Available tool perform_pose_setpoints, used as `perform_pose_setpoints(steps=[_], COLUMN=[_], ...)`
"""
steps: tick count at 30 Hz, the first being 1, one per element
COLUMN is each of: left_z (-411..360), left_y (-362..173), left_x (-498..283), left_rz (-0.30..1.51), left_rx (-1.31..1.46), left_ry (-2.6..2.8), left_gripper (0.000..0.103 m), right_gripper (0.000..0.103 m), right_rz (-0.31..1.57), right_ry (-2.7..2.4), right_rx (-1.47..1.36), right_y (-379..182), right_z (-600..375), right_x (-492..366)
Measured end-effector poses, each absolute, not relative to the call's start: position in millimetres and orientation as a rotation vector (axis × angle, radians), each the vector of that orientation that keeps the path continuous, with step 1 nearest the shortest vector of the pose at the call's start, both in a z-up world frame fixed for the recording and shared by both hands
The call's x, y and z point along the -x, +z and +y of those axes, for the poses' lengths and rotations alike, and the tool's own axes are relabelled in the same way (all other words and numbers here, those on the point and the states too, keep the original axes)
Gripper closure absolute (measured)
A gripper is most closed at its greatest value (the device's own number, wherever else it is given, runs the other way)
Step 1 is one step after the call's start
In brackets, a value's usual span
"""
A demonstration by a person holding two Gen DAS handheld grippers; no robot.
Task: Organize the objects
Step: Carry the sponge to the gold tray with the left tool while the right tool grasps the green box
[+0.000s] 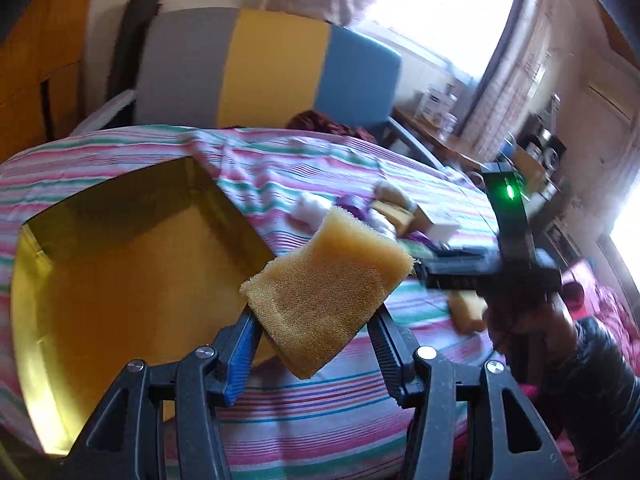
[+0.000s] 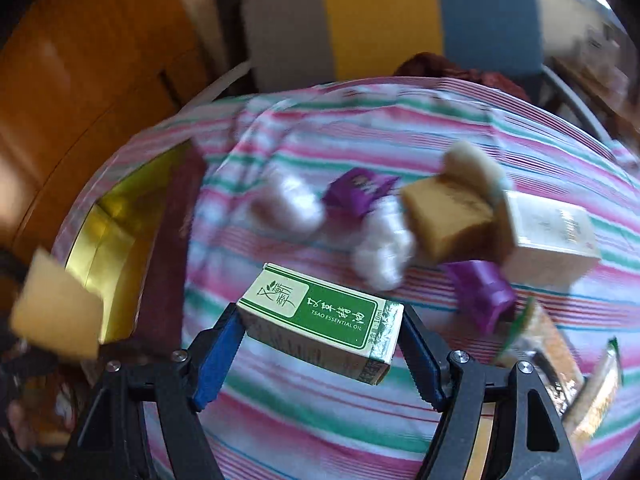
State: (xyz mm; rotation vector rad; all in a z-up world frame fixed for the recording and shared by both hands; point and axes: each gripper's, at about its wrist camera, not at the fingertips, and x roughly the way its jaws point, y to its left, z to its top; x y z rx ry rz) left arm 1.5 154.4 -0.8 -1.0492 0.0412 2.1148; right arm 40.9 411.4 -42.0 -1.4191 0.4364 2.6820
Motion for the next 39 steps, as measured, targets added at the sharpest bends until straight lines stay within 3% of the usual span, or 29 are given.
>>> perform_pose_setpoints(steps=[9,27,29,34,39], left_z=[63,37,38,40,35], left_y=[-18,-66,-69,-68,-57], left_x=[78,204,208,216,205], left_rz=[-0.152,-0.06,-0.049,-0.018,-0.035], left_rx=[1.244,1.542,1.542,1.534,1.509], left_ry=[2.409,2.709,2.737,2.752,2.75], left_gripper=[0.049,0.044,0.043,0.028,0.027], right_gripper=[0.027,0.027,0.027,0.027,0.027], right_rz=[0.337,0.343,0.345,0.343,0.341], right_ry=[2.628,2.62,2.623,2.623,2.624], right_rx=[1.575,1.602,1.603,1.602,1.594], right_y=[-67,-74,-74,-74,-73], right_z=[401,399,399,399,400], right_x=[-31,-30,-29,-28,-28])
